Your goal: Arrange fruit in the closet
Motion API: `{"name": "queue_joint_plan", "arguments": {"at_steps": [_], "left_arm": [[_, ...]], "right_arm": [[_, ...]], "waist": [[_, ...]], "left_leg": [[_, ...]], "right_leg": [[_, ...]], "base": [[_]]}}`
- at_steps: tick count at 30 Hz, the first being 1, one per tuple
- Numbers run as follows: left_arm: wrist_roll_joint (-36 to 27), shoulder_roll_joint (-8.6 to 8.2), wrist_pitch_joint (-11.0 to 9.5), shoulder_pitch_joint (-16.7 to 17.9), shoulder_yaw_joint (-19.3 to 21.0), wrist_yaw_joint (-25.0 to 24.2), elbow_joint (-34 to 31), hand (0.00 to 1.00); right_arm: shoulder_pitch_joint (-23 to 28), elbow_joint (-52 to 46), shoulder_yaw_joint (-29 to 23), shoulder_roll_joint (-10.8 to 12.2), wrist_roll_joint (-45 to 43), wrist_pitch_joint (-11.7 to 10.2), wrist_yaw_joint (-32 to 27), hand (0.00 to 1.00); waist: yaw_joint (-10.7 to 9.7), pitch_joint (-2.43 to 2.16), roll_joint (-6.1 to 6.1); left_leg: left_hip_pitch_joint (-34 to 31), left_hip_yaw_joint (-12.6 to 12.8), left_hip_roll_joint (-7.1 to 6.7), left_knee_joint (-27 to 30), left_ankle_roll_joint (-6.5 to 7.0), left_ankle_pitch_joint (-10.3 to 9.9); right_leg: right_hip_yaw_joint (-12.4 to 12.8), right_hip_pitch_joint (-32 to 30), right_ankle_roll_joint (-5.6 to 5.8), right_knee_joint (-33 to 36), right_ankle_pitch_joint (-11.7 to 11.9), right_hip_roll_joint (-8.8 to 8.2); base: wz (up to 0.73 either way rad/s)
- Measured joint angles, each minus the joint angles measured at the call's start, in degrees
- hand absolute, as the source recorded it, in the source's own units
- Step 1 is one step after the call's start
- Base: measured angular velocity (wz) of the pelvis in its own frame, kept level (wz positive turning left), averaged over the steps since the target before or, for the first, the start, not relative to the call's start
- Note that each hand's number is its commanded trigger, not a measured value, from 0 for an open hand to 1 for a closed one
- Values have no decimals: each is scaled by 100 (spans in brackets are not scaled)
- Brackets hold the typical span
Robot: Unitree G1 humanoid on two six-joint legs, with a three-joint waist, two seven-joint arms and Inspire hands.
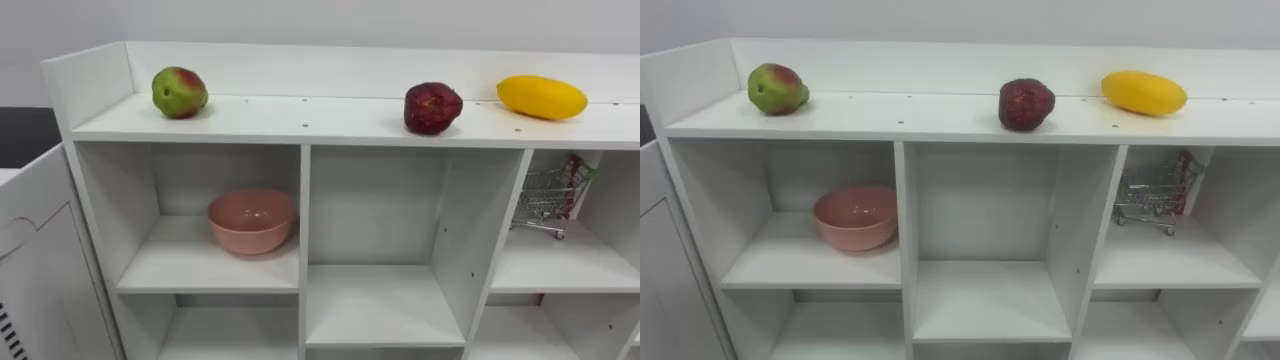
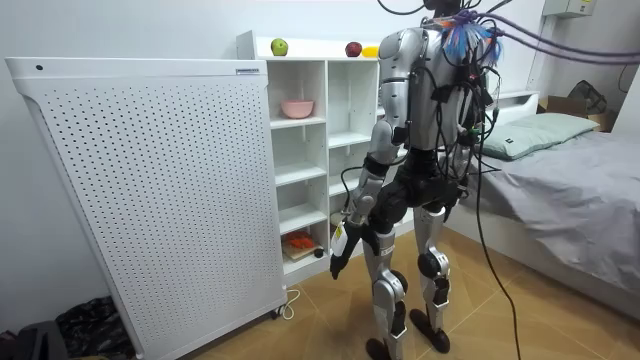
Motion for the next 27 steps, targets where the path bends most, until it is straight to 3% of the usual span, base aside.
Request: {"name": "queue_joint_plan", "arguments": {"at_steps": [20, 27], "left_arm": [[-15, -5, -24, 49, -3, -60, 57, 0], [-15, -20, -160, 102, 17, -20, -66, 0]], "right_arm": [[-51, 4, -59, 21, 97, 17, -332, 0], [-11, -453, -802, 30, 594, 27, -900, 0]], "waist": [[-2, -10, 39], [-182, -7, 87]], "left_leg": [[37, -1, 2, 4, 2, -2], [97, 10, -3, -5, 4, -2]], "right_leg": [[-10, 49, 0, 7, 0, -1], [31, 83, 0, 18, 0, -1]], "base": [[0], [-3]]}}
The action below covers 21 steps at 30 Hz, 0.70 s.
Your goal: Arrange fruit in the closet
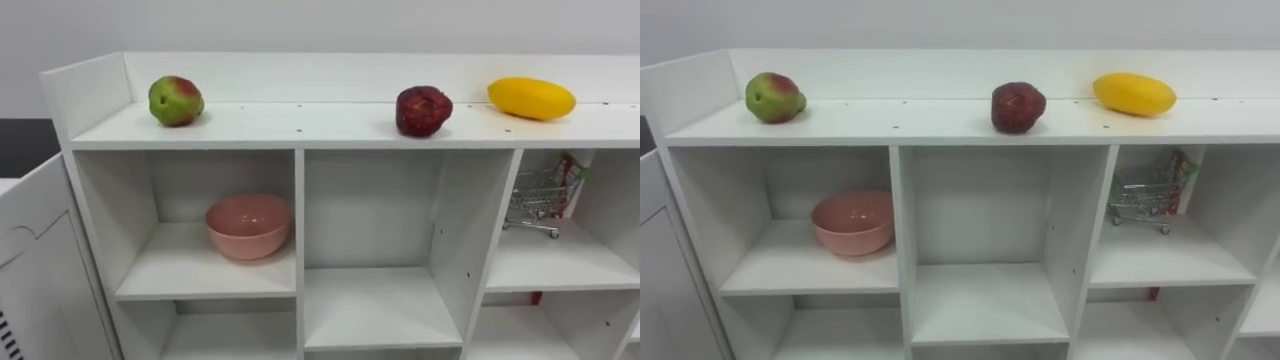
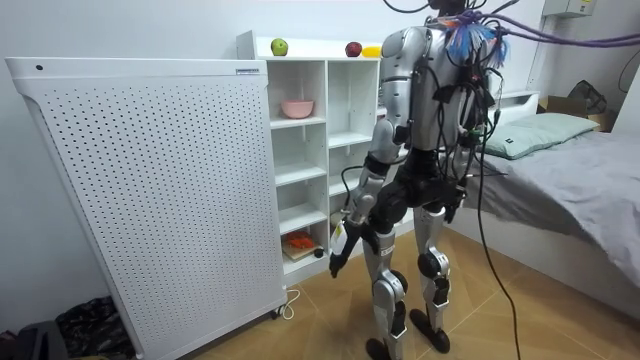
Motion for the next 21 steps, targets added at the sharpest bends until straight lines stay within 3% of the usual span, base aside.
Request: {"name": "queue_joint_plan", "arguments": {"at_steps": [5, 6, 8, 10, 15, 21], "left_arm": [[-11, 18, -161, -24, 147, 132, -126, 0], [-9, 31, -206, -21, 148, 174, -233, 0], [-20, 40, -228, -46, 149, 243, -255, 0], [-45, 69, -228, -18, 135, 306, -327, 0], [-43, 82, -258, 67, 76, 484, -516, 0], [8, 118, -323, 155, 83, 517, -506, 0]], "right_arm": [[-76, -1726, -690, 1, -1, -27, -770, 0], [-79, -2424, -745, -6, -105, -41, -992, 0], [-87, -3454, -770, -4, -234, -153, -1310, 0], [-94, -4385, -682, 5, -513, -418, -1618, 0], [-91, -5449, -471, 12, -1153, -468, -2086, 0], [-273, -6281, -452, 3, -1488, -609, -2441, 0]], "waist": [[-121, 0, -22], [-115, 6, -36], [-85, 14, -51], [-28, 9, -121], [57, -30, -189], [92, -46, -132]], "left_leg": [[11, 42, -16, 9, 4, -1], [-7, 66, -17, 9, 6, 0], [39, 128, -14, -9, 7, 2], [51, 128, -15, -11, 7, 2], [-6, 147, -13, -9, 6, 2], [-12, 129, -14, -10, 6, 2]], "right_leg": [[58, -63, 3, 11, -3, -9], [102, -108, 4, 14, -3, -5], [180, -107, 5, 10, -3, 9], [236, -109, 5, -10, -2, 13], [239, -192, 6, 13, 0, 14], [230, -200, 7, 72, 0, 9]], "base": [[-6], [-9], [-14], [-11], [-7], [-1]]}}
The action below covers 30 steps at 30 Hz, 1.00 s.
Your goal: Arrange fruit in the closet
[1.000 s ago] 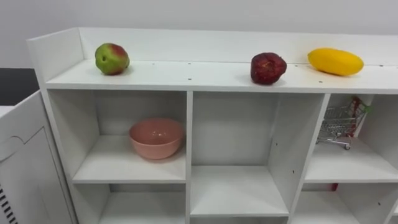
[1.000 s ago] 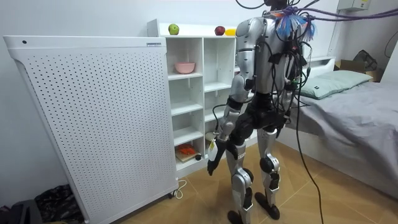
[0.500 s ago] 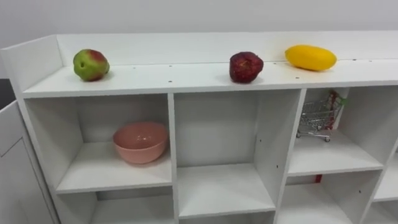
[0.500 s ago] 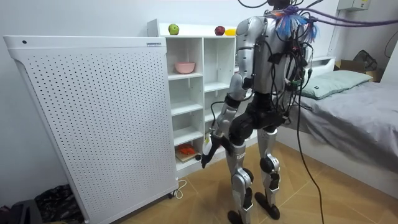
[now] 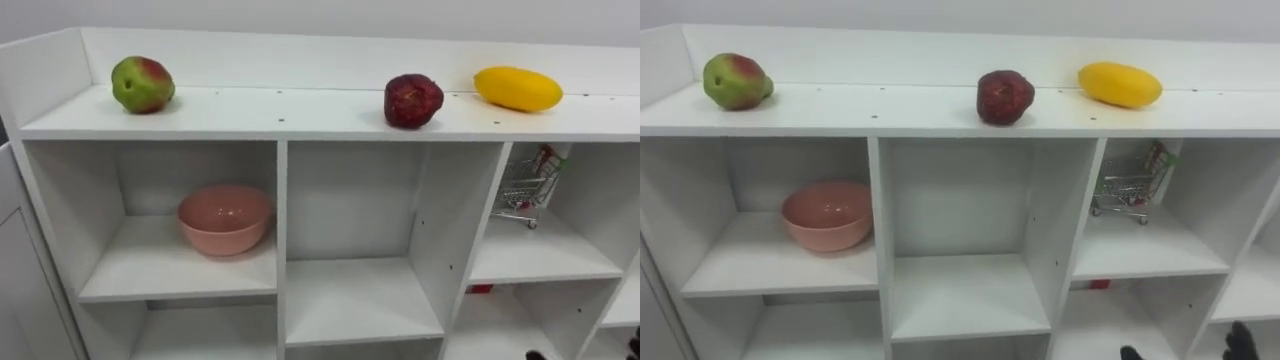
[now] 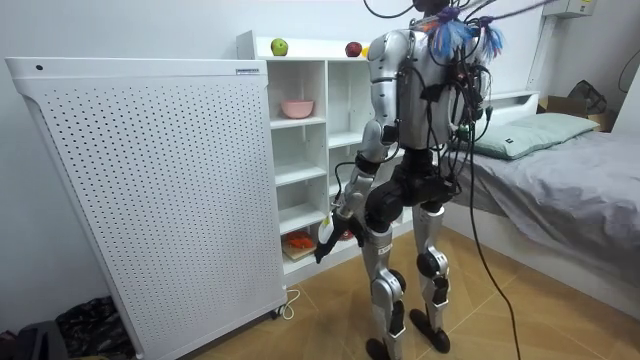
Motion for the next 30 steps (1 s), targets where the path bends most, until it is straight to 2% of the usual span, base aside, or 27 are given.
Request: {"name": "queue_joint_plan", "arguments": {"at_steps": [5, 9, 14, 16, 20, 21, 25, 30], "left_arm": [[-3, -13, -3, 16, -11, -66, -21, 0], [0, -8, 1, 34, -12, -85, -10, 0], [3, -6, 13, 103, -16, -282, 0, 0], [9, -5, 19, 84, -16, -289, -1, 0], [6, -6, 19, 49, -24, -285, -65, 0], [3, 10, 17, 18, -67, -278, -69, 0], [7, 45, -9, -63, -101, -278, -51, 0], [71, 42, -25, -126, -100, -284, -55, 0]], "right_arm": [[-421, -645, 39, -51, -372, -73, -9, 0], [-558, -1052, 69, -135, -452, -81, 27, 0], [-846, -1319, 159, -284, -625, -84, 96, 0], [-1103, -1320, 184, -285, -623, -86, 76, 0], [-1245, -1322, 205, -285, -620, -90, 40, 0], [-1360, -1322, 205, -285, -620, -90, 47, 0], [-1816, -1325, 215, -342, -652, -166, 178, 0], [-2028, -1400, 332, -548, -676, -199, 264, 0]], "waist": [[37, 9, 114], [92, 13, 140], [142, 15, 109], [147, 7, 50], [256, -20, -63], [258, -15, -79], [287, 5, -77], [302, 3, -80]], "left_leg": [[-66, 13, 13, 7, 0, 0], [-96, -18, 26, 30, 2, 1], [-106, -44, 14, 47, 15, 11], [-106, -55, 14, 40, 15, 13], [-146, -117, 12, 37, 15, 13], [-174, -139, 7, 55, 15, 13], [-180, -177, 5, 71, 15, 14], [-255, -281, 3, 104, 16, 16]], "right_leg": [[-26, -115, -7, 25, 6, 7], [-85, -93, -14, 103, 12, 9], [-123, -80, -14, 113, 12, -5], [-122, -77, -14, 101, 12, -1], [-159, -99, -14, 96, 11, -2], [-214, -114, -14, 102, 12, -13], [-276, -115, -14, 94, 12, -18], [-347, -122, -14, 95, 12, -25]], "base": [[0], [4], [2], [0], [5], [9], [5], [10]]}}
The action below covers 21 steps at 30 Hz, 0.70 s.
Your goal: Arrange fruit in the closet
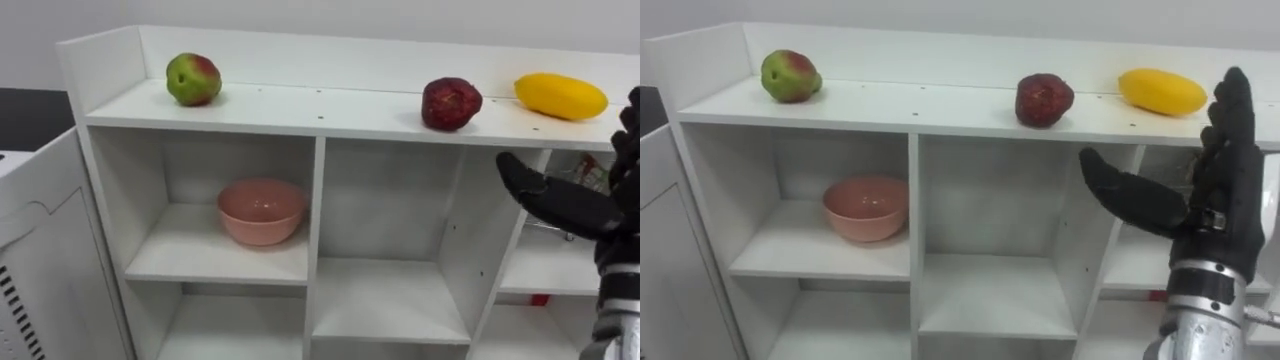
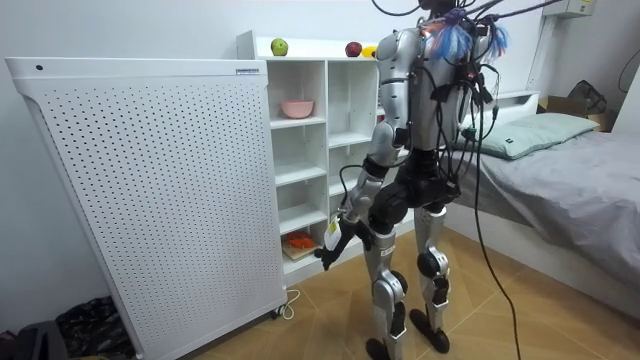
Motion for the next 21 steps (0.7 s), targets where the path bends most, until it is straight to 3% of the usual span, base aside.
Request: {"name": "queue_joint_plan", "arguments": {"at_steps": [6, 15, 21], "left_arm": [[117, -9, 17, -3, -9, -17, -73, 0], [156, 5, 158, -69, -5, -107, -188, 0], [151, 12, 167, -70, 2, -232, -192, 0]], "right_arm": [[-117, 87, 27, -23, 318, -12, 50, 0], [-506, 638, 116, -36, 941, 58, 248, 0], [-878, 917, 127, -337, 1308, 161, 404, 0]], "waist": [[207, 17, -14], [299, 35, -77], [312, 38, -71]], "left_leg": [[-9, 1, 0, 64, 0, 1], [-99, -73, -7, 121, 1, 0], [-105, -144, -7, 112, 0, 1]], "right_leg": [[-23, 4, 0, 10, 0, -5], [-178, 10, -4, 23, 3, -24], [-323, 3, -4, 13, 3, -27]], "base": [[1], [4], [6]]}}
